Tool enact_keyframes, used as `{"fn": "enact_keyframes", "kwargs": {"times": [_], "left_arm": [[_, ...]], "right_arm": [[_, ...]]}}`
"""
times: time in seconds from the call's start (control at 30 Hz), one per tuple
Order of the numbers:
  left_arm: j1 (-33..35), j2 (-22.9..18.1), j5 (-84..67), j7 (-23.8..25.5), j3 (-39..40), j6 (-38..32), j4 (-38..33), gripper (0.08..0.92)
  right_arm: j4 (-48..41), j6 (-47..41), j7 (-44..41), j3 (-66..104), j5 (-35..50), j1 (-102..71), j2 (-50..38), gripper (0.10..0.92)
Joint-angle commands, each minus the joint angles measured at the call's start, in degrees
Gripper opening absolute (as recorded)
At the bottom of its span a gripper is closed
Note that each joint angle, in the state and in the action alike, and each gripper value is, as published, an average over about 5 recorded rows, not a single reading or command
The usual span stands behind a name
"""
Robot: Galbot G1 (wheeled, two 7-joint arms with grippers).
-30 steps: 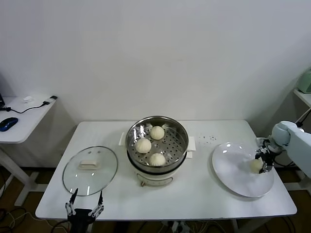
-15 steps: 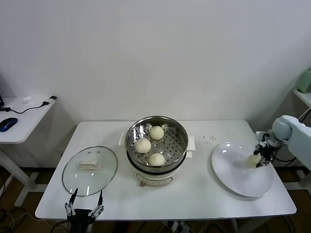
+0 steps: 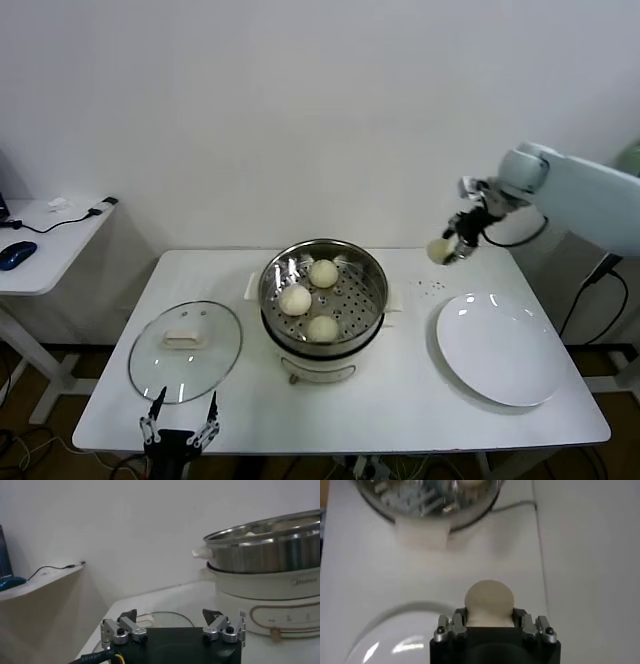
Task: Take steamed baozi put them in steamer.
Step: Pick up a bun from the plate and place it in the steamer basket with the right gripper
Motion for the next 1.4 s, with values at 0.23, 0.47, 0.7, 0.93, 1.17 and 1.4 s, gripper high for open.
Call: {"fn": "enact_keyframes", "kwargs": {"times": [0.23,0.47,0.7,0.93,1.17,1.4], "left_arm": [[0.4,0.8,-1.4,-0.1,-0.2,-1.1,0.0,0.823],[-0.1,1.2,-1.8,-0.1,-0.5,-0.9,0.0,0.823],[-0.3,1.8,-2.1,-0.1,-0.8,-1.1,0.9,0.823],[-0.3,2.2,-2.6,-0.1,-1.2,-1.1,1.5,0.823],[-0.7,2.5,-2.8,0.0,-1.3,-1.0,2.0,0.823],[-0.7,2.3,-2.9,0.0,-1.4,-0.9,2.1,0.823]], "right_arm": [[5.2,-7.4,6.8,-18.5,24.1,11.9,21.7,0.594],[8.6,-9.1,10.2,-19.4,22.5,7.9,22.4,0.594],[9.0,-10.1,11.9,-19.2,21.3,4.0,23.4,0.594],[7.4,-10.1,11.7,-20.0,20.0,2.0,23.9,0.594],[7.6,-10.1,11.7,-20.6,19.2,1.0,23.5,0.596],[7.5,-11.1,12.0,-19.6,19.0,1.1,22.9,0.645]]}}
